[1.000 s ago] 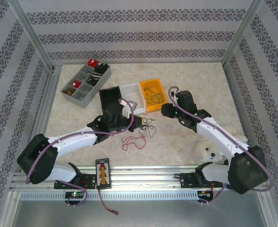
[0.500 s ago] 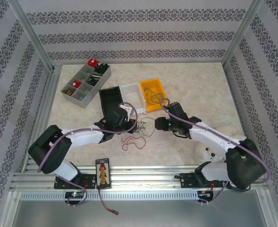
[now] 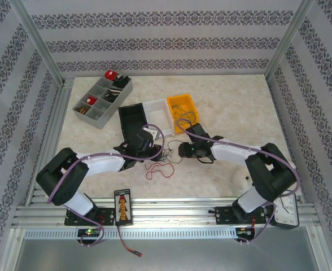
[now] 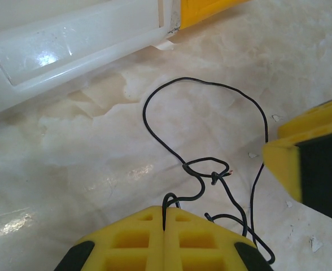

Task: Untangle the cables

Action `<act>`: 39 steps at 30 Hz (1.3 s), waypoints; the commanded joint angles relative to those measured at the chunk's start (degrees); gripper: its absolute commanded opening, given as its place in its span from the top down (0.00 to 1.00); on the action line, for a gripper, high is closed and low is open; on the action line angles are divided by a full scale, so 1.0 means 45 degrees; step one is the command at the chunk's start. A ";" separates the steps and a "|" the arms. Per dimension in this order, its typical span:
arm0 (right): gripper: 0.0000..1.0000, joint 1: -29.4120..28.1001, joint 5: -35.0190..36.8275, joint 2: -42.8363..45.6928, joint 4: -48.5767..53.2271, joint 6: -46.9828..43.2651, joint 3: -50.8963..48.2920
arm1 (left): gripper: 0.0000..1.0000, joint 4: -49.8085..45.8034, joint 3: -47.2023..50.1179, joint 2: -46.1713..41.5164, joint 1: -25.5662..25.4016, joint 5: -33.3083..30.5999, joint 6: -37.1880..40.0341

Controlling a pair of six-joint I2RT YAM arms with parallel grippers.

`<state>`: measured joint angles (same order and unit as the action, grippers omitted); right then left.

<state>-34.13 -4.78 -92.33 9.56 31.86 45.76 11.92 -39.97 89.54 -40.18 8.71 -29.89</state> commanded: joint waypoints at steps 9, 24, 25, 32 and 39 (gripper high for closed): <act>1.00 0.0114 0.1219 -0.0014 -0.0328 0.0563 -0.0188 | 0.29 0.0180 0.0816 -0.1060 0.0057 -0.0198 0.0016; 1.00 0.0496 0.0578 0.0958 -0.0253 0.0341 -0.0911 | 0.33 -0.1631 -0.1354 -0.0138 0.0010 0.1583 0.2817; 1.00 0.0519 0.0578 0.0968 -0.0233 0.0343 -0.0892 | 0.36 -0.1699 -0.1537 0.0104 -0.0041 0.1794 0.2946; 1.00 0.0668 0.0519 0.1026 -0.0154 0.0419 -0.0908 | 0.47 -0.1750 -0.2507 0.1467 -0.0430 0.2693 0.3425; 1.00 0.0941 0.0408 0.1210 -0.0112 0.0557 -0.1095 | 0.51 -0.2900 -0.3019 0.2042 -0.0562 0.2933 0.4648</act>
<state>-30.52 -2.46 -88.42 8.34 33.32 41.67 3.09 -51.96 97.93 -42.06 20.38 -13.69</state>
